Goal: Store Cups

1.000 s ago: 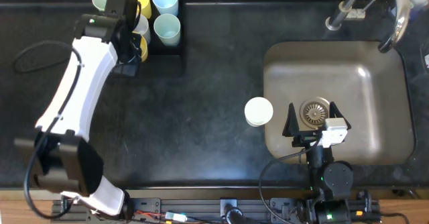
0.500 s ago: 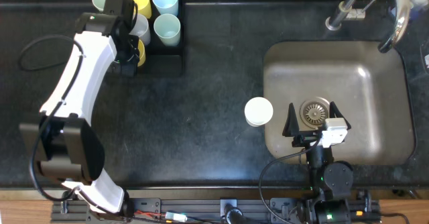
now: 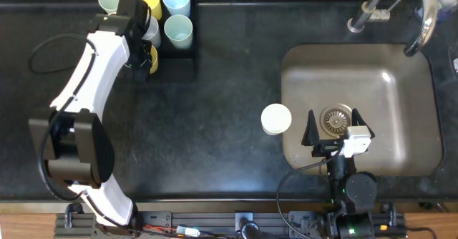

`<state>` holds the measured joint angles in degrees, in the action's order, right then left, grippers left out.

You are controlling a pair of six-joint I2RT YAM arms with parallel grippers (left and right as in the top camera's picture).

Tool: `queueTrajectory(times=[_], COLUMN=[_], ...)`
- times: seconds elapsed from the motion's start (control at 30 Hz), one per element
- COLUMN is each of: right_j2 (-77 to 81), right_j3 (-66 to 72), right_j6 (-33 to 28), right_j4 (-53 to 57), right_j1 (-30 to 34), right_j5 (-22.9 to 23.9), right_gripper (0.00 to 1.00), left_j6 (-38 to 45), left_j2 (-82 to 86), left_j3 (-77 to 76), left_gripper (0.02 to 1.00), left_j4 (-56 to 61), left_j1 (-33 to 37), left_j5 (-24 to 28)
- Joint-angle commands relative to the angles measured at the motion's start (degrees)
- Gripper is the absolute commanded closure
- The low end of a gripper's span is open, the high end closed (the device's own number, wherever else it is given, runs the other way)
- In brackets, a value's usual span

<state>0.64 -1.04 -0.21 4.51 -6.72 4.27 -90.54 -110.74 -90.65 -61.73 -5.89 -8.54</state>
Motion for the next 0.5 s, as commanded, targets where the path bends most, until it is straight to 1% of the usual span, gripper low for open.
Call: queueTrajectory(times=[0.03,0.3,0.37,0.47,0.5], right_j2=[-0.44,-0.44,-0.44,-0.44,-0.44], right_j3=[0.79,0.79,0.79,0.79,0.79], right_j6=[0.22,0.22,0.22,0.22,0.22], right_j4=[-0.37,-0.37,-0.37,-0.37,-0.37], right_j1=[0.33,0.33,0.33,0.33,0.33], right_j5=[-0.37,-0.37,-0.37,-0.37,-0.37], right_gripper=[0.005,0.005,0.005,0.003,0.005], left_j6=[-1.05,-1.03,-1.03,-1.01,-1.01], left_j2=[-0.74,-1.16,-1.16,-1.16,-1.16], left_j3=[0.07,0.07,0.07,0.07,0.07], left_gripper=[0.976,0.915,0.873,0.75,0.724], left_j4=[1.03,1.11,1.11,1.07,1.03], left_j1=[0.37,0.37,0.37,0.37,0.37], left_j5=[-0.5,-0.48,-0.48,-0.5,-0.48])
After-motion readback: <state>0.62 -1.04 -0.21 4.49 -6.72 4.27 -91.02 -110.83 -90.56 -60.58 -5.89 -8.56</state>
